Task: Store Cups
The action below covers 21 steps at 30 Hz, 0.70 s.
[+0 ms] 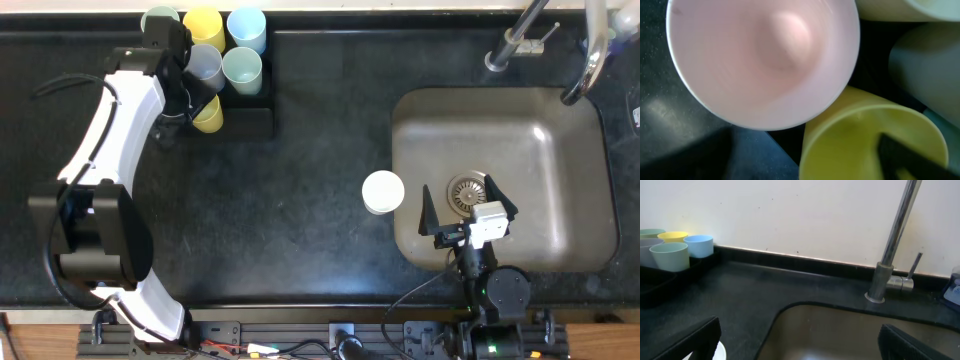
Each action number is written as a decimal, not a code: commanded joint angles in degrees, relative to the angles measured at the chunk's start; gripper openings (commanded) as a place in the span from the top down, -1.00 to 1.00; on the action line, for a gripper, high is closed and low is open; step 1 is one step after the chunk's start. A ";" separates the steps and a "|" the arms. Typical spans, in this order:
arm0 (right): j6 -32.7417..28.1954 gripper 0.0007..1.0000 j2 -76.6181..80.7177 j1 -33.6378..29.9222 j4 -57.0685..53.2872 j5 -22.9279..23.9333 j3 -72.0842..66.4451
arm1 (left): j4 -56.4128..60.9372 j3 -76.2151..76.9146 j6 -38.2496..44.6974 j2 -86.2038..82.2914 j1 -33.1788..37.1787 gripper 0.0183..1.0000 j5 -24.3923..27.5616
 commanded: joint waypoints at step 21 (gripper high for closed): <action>0.39 -1.00 -0.48 -0.07 0.31 -0.37 -0.76 | 20.02 -53.09 41.29 -68.15 -1.79 -1.00 -2.67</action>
